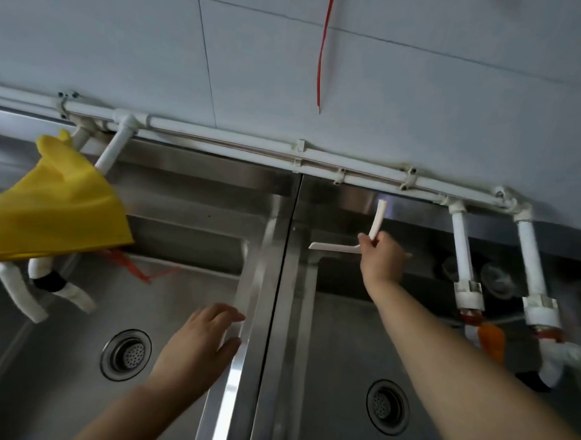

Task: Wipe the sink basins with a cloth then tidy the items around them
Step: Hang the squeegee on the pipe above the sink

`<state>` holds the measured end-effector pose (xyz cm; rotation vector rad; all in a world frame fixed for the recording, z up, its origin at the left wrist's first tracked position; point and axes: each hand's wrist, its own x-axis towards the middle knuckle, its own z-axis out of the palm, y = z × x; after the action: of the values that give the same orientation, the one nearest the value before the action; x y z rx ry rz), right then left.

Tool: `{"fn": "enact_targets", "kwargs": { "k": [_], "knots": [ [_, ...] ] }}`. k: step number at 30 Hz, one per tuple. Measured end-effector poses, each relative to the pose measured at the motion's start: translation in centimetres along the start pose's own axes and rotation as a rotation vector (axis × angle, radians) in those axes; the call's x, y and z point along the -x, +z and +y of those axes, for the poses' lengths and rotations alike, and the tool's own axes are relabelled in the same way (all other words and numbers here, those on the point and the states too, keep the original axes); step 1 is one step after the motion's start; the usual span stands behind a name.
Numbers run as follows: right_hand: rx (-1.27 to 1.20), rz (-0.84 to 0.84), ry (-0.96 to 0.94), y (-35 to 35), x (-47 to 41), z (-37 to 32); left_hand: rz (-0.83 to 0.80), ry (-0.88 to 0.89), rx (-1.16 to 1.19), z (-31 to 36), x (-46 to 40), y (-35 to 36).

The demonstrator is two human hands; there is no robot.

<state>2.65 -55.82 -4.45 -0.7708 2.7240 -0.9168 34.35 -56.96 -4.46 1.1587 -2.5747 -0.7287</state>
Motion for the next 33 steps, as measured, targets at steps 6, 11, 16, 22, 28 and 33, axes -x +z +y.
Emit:
{"fn": "enact_targets", "kwargs": {
  "k": [6, 11, 16, 22, 28, 33],
  "knots": [
    [0.028, -0.045, -0.004, 1.5, -1.6, 1.3, -0.036, -0.009, 0.017, 0.4, -0.4, 2.0],
    [0.055, -0.055, -0.019, 1.5, -1.9, 1.5, -0.038, 0.001, 0.023, 1.0, -0.6, 2.8],
    [0.097, -0.088, -0.027, 1.2, -1.9, 1.6, -0.055, -0.013, 0.052, 1.0, -0.7, 2.9],
    [0.152, -0.115, -0.027, 1.0, -2.1, 1.6, -0.051, -0.017, 0.086, 0.8, -0.7, 3.4],
    [0.125, -0.065, -0.030, 0.7, -1.4, 1.7, -0.044, -0.024, 0.084, 0.9, -0.4, 3.1],
    [0.184, -0.009, -0.060, -1.2, 1.5, 1.8, -0.093, -0.016, 0.078, 1.1, 0.2, 2.4]
  ]
}}
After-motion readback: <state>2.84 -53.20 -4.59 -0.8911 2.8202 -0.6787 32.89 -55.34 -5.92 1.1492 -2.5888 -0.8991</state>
